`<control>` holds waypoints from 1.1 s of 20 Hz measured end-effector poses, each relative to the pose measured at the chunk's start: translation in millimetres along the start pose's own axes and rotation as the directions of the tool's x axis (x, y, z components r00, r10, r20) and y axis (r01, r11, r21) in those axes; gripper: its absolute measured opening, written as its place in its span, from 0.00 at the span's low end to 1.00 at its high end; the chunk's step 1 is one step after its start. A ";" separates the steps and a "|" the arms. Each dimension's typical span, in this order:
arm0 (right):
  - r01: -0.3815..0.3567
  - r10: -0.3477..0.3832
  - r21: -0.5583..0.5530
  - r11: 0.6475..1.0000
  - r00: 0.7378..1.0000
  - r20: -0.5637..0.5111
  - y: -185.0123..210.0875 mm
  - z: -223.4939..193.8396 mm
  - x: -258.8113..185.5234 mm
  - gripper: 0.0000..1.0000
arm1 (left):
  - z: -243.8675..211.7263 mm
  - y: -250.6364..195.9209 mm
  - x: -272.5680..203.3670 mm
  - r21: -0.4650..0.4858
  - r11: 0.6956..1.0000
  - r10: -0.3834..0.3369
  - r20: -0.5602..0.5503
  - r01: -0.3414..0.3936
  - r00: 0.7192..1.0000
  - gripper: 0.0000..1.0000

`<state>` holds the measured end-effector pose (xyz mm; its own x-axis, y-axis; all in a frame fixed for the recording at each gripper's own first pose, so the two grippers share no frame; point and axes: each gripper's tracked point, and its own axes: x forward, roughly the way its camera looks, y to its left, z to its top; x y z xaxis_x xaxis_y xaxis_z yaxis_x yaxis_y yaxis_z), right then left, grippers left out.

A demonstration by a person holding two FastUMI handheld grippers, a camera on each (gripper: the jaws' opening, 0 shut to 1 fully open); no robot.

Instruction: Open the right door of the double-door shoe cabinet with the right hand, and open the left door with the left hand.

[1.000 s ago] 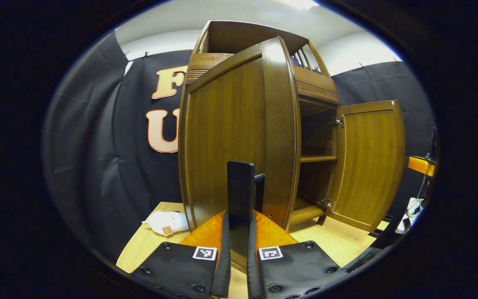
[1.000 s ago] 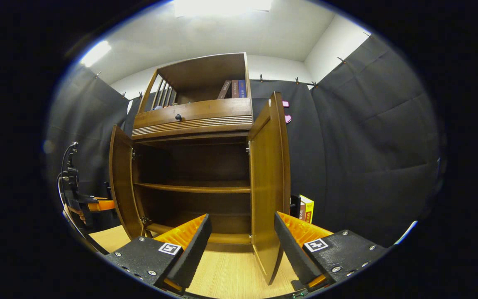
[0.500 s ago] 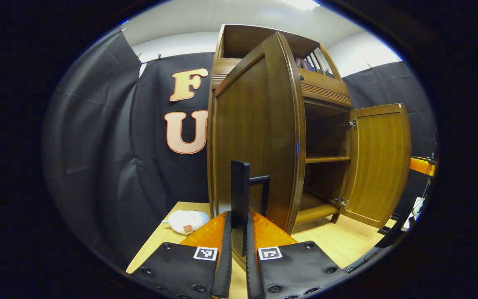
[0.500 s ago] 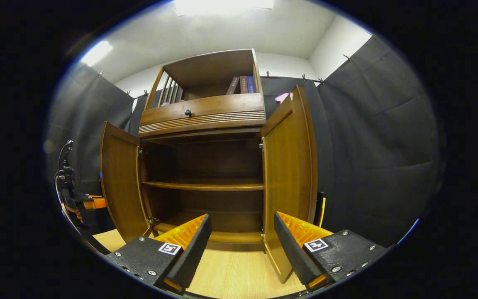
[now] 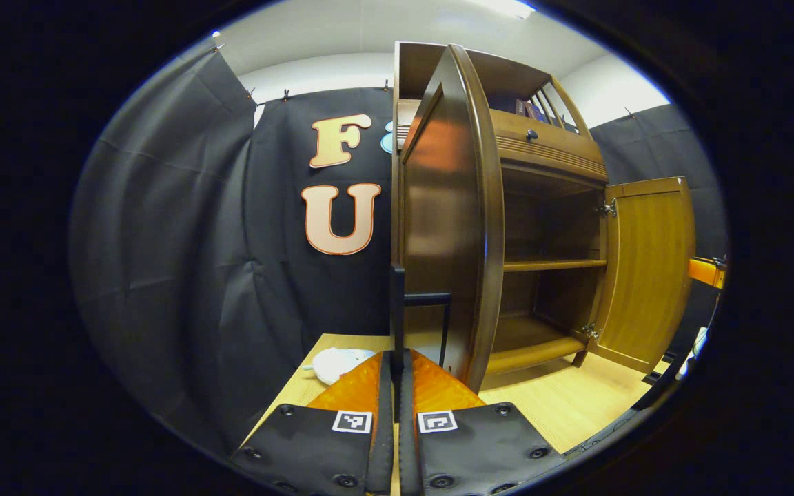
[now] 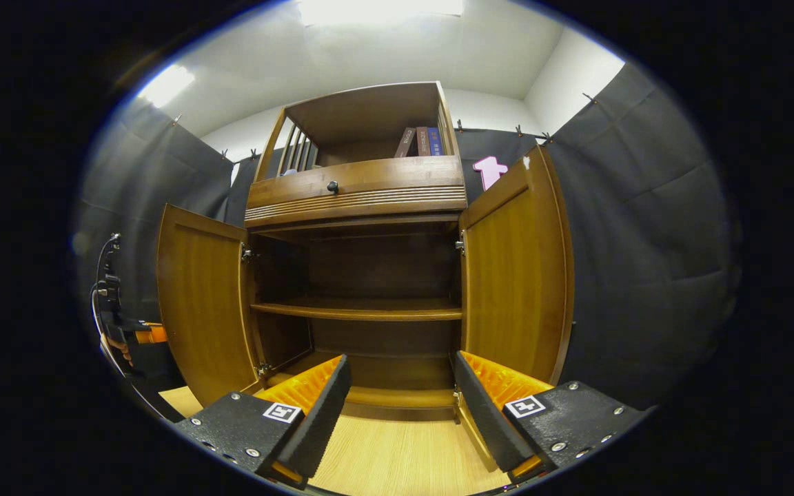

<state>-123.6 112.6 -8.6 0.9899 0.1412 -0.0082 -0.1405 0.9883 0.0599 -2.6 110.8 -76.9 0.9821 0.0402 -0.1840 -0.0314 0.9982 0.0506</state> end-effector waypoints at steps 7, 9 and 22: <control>-0.039 0.039 -0.005 0.999 0.999 -0.013 22.8 -5.9 9.6 0.92 | 8.4 32.9 -12.1 -0.017 0.999 0.036 0.012 -0.035 0.999 0.13; -0.052 0.052 -0.003 0.999 0.999 -0.010 28.4 -5.7 10.9 0.92 | 10.4 47.6 -20.1 -0.003 0.997 0.073 0.018 -0.073 0.997 0.10; -0.072 0.072 -0.002 0.997 0.997 0.000 27.0 -2.3 11.1 0.99 | 21.7 39.9 -49.6 -0.016 0.992 0.128 -0.017 -0.128 0.992 0.07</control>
<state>-116.5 141.0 -9.4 0.9773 0.2118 -0.0038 -0.2112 0.9757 0.0586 -48.6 147.6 -44.5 0.9667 0.1683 -0.1929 -0.1599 0.9854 0.0585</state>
